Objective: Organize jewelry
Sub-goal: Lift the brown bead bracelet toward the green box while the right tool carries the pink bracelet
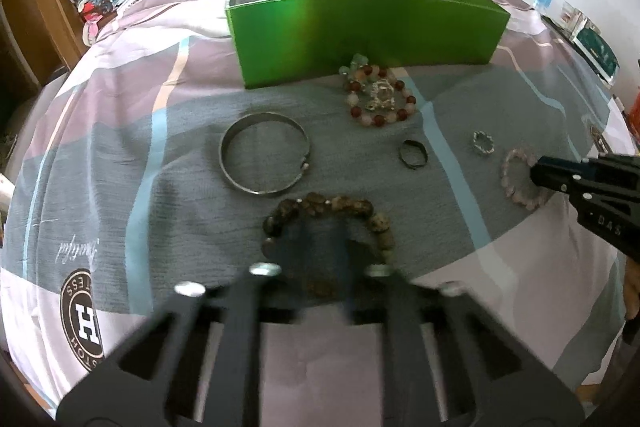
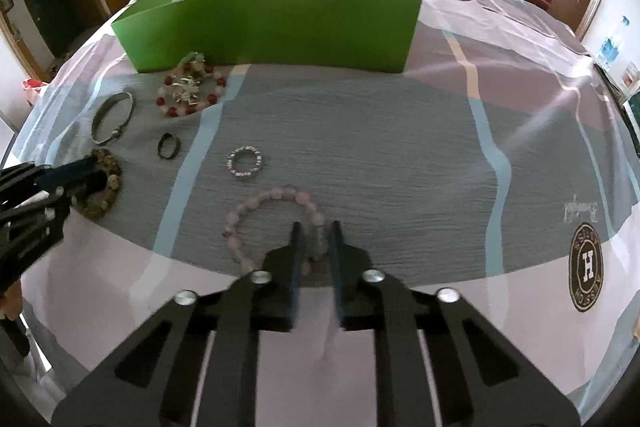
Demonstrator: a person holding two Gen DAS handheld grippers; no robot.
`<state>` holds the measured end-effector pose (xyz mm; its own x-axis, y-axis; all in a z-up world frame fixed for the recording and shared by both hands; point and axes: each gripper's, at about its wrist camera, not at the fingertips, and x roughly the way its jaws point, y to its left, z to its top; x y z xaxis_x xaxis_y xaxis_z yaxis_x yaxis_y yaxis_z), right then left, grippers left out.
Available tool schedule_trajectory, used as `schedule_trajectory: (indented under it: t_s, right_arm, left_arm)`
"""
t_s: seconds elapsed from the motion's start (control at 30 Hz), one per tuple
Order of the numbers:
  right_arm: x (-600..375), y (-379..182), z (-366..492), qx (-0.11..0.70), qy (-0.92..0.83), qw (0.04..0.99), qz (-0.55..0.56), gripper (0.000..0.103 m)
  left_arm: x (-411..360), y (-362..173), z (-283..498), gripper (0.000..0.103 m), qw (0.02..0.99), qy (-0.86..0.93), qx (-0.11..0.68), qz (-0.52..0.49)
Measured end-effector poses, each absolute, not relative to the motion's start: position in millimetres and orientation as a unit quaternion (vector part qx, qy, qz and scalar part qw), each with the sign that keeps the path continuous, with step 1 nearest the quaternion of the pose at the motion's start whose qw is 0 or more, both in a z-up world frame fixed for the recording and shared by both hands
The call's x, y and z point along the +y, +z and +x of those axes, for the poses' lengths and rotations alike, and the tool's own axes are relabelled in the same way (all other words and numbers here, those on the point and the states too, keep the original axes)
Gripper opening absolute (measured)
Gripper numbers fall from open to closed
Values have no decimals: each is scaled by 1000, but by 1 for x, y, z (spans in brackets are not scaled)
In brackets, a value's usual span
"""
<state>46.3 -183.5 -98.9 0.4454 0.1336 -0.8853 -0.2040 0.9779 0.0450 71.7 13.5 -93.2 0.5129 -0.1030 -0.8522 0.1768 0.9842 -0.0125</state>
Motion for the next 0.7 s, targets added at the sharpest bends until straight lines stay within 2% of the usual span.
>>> schedule_trajectory:
  t_s: [0.07,0.47,0.57,0.6,0.63,0.7]
  right_arm:
    - [-182,-98,45,516,103,850,-36,9]
    - [-175,-43,36,454,116,882,-46,8]
    - [-175,-44,37,455,115,882,-45,8]
    - [-175,-46,38,459,116,880,-44,8]
    - [-175,-49,38,464,116,877,-41,8]
    - [-175,-57,39,474,116,872,-36,8]
  left_arm:
    - [15,-93,71,1,869,-80,487,37]
    - [19,-43,59,1,897,-98,429,37]
    - [19,-46,60,1,896,-95,432,52]
    - [20,-49,61,9,893,-94,436,54]
    - [20,-58,62,21,887,-93,448,58]
    - [23,-69,63,28,881,-87,461,59]
